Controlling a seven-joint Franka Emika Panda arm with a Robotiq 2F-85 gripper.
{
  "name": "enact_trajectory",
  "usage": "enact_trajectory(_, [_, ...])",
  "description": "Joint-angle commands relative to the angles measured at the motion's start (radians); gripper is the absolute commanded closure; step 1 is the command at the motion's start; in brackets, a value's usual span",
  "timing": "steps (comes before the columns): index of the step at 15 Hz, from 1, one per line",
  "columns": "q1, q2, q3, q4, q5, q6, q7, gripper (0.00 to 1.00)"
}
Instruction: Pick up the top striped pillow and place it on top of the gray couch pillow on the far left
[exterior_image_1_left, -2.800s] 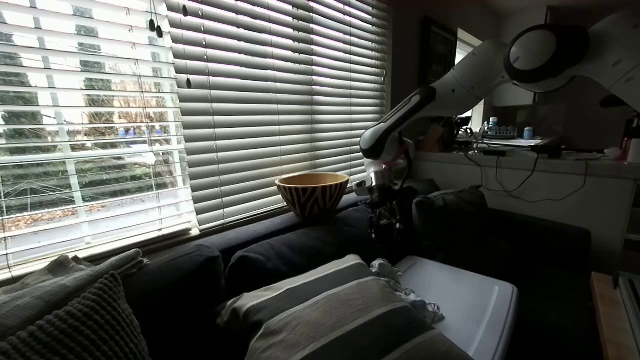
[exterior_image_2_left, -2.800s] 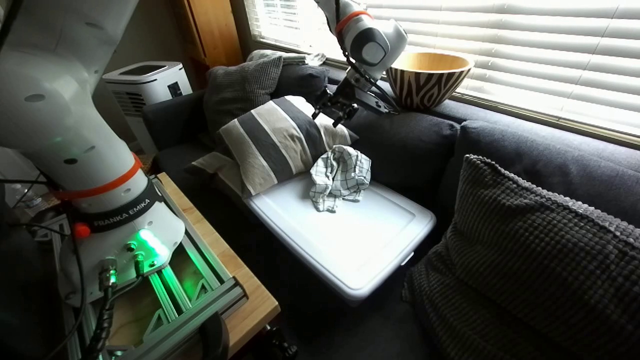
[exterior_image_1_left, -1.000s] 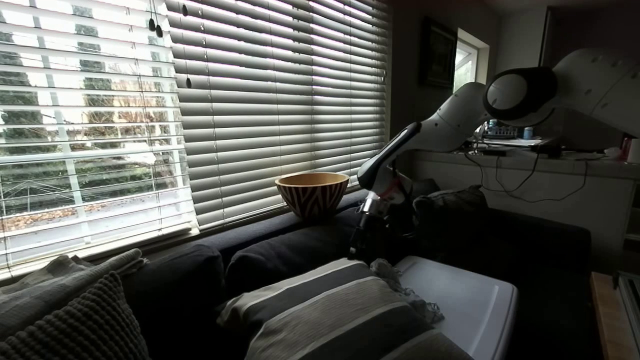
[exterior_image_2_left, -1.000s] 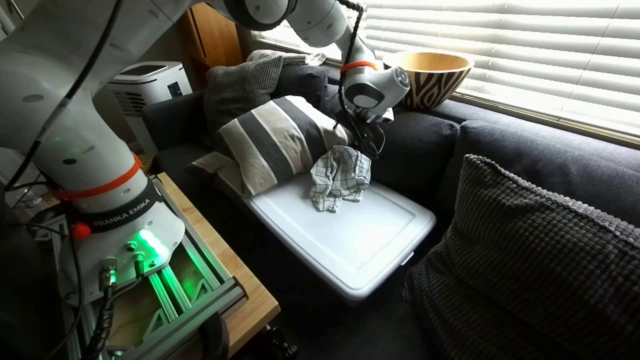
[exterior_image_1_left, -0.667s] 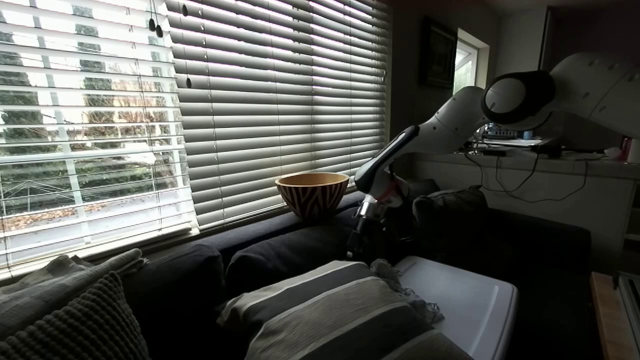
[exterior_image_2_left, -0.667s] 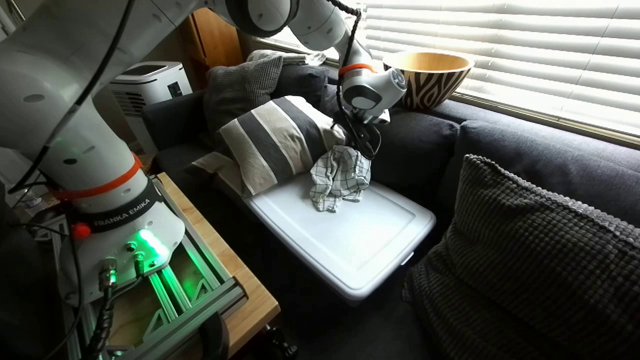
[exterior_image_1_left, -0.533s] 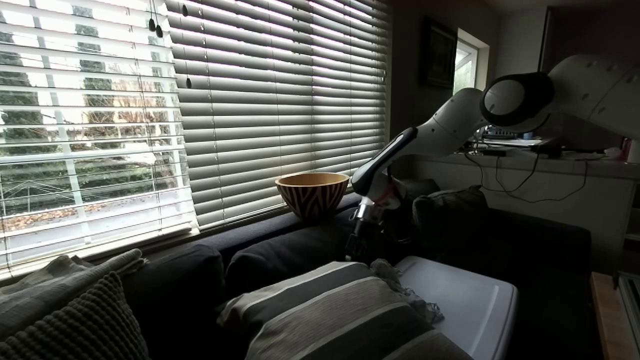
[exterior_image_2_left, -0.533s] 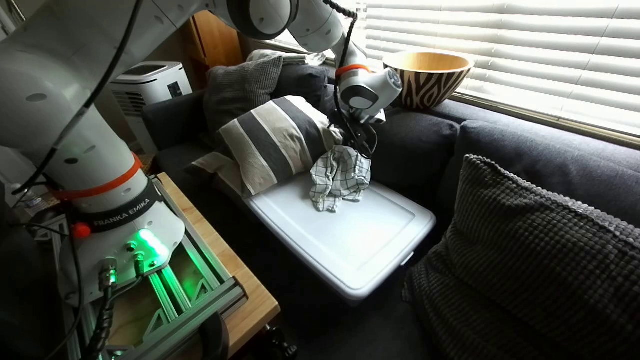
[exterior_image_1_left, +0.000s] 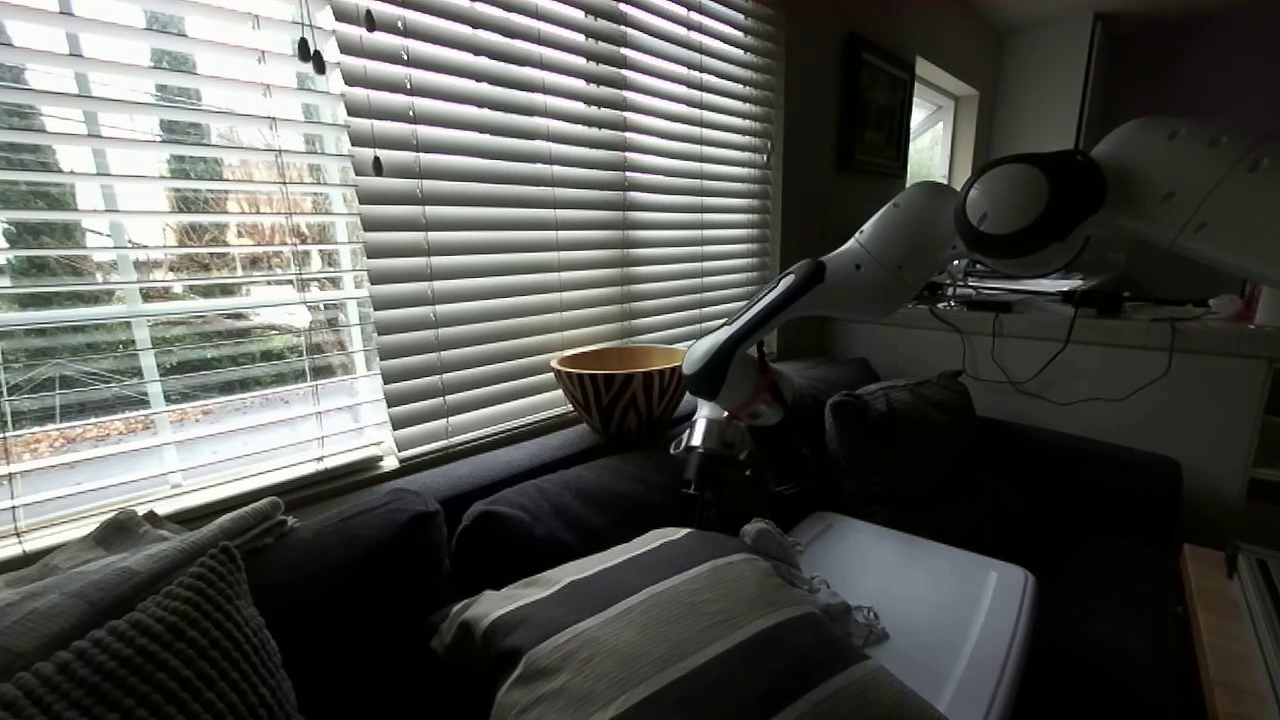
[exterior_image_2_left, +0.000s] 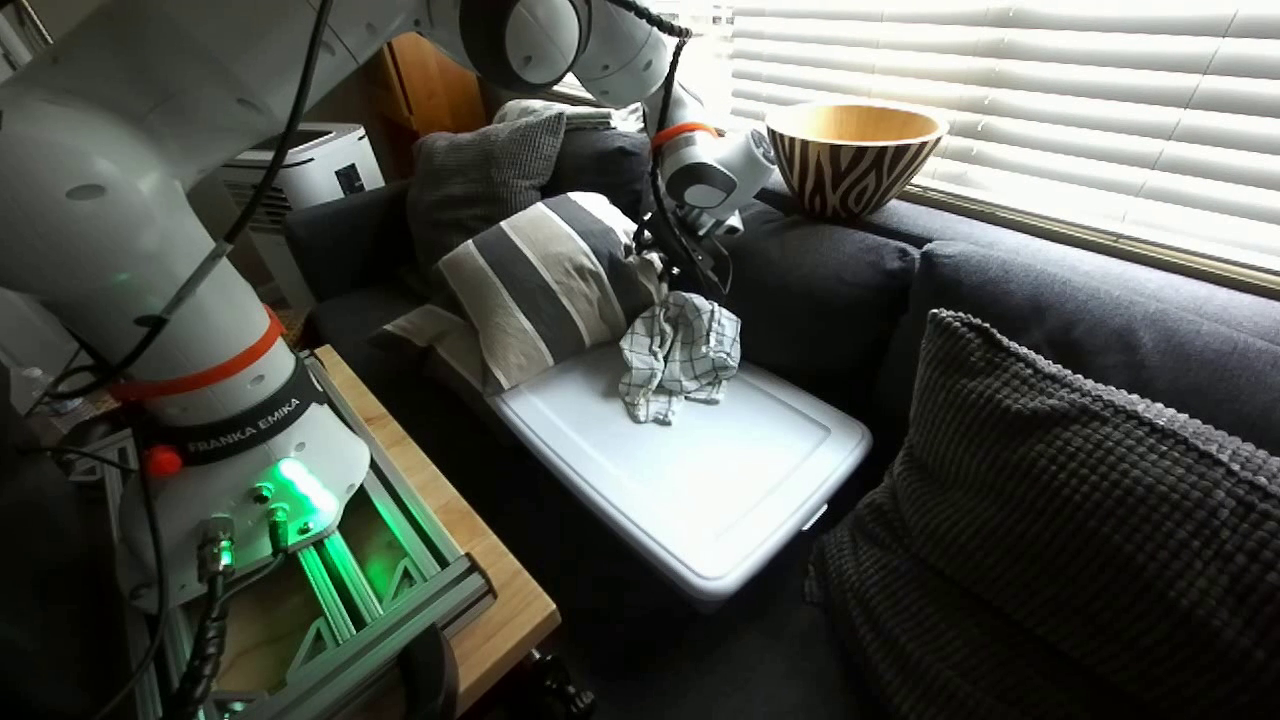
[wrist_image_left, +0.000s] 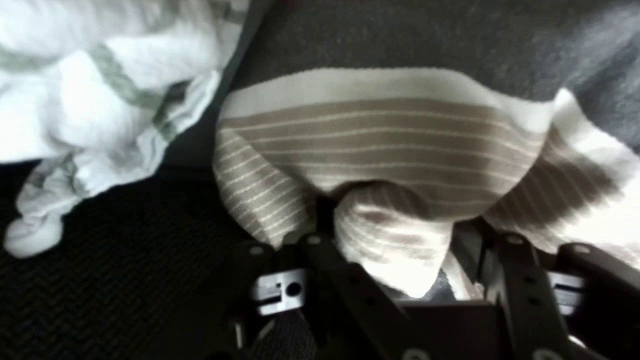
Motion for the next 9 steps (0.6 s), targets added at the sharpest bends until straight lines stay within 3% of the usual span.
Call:
enact_trajectory(1, [-0.046,-0.013,0.038,-0.006,-0.006,-0.030,-0.004,0.71])
enact_trajectory(4, [-0.087,-0.039,0.055,-0.033,0.009,-0.034,-0.024,0.95])
enact_trajectory(6, [-0.120,-0.077,0.071,-0.075,0.024,-0.029,-0.052,1.00])
enact_trajectory(9, [-0.181,-0.187,0.100,-0.194,0.068,0.006,-0.147,0.97])
